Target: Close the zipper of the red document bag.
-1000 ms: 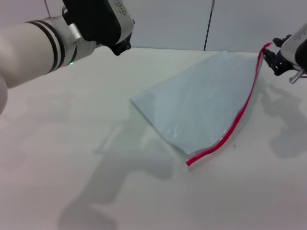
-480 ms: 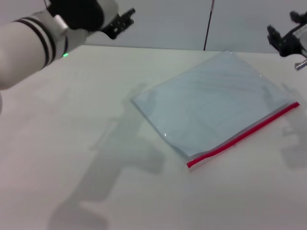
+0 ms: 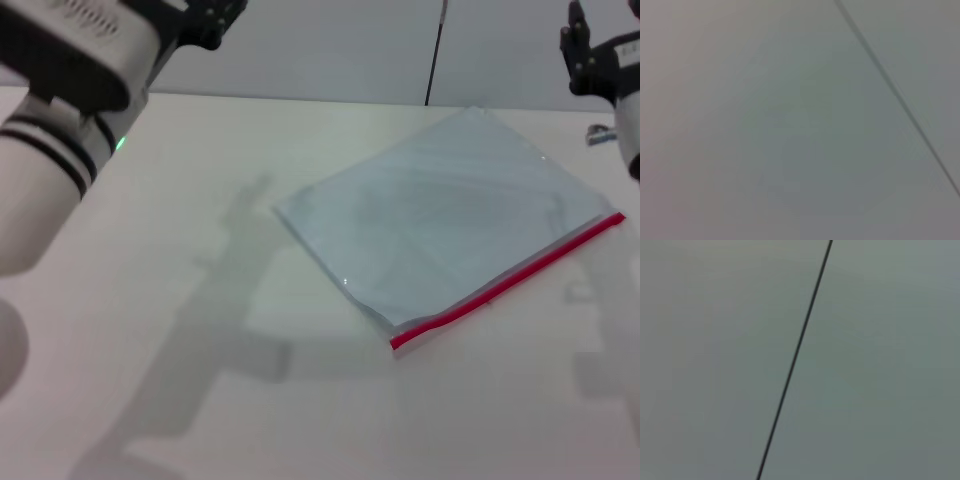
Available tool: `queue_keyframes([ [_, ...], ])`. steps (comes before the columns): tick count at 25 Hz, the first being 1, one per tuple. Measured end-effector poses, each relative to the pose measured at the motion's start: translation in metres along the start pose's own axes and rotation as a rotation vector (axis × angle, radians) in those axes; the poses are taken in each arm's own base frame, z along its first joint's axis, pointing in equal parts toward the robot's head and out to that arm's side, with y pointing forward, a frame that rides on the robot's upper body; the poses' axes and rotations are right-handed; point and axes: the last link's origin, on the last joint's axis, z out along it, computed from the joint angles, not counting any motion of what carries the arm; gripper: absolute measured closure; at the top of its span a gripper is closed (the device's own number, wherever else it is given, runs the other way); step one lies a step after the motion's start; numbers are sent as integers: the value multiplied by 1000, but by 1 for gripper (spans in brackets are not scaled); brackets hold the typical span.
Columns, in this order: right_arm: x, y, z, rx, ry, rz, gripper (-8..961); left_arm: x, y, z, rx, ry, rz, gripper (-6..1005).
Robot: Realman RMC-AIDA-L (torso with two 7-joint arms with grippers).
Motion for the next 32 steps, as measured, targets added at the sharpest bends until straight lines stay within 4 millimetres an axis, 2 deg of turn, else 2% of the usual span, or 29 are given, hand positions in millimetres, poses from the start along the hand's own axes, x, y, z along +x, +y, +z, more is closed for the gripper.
queue_keyframes([
  [10, 33, 1, -13, 44, -37, 231, 393, -42, 4, -19, 137, 81, -225, 294],
  [18, 36, 7, -15, 22, -55, 228, 394, -54, 7, -14, 119, 51, -273, 293],
  [22, 40, 13, -27, 15, -91, 232, 394, -58, 8, -14, 116, 40, -282, 293],
  [26, 40, 16, -30, 10, -104, 231, 394, -63, 9, -16, 114, 23, -288, 293],
  [32, 45, 14, -31, 6, -94, 246, 394, -68, 13, -13, 104, 2, -302, 293],
])
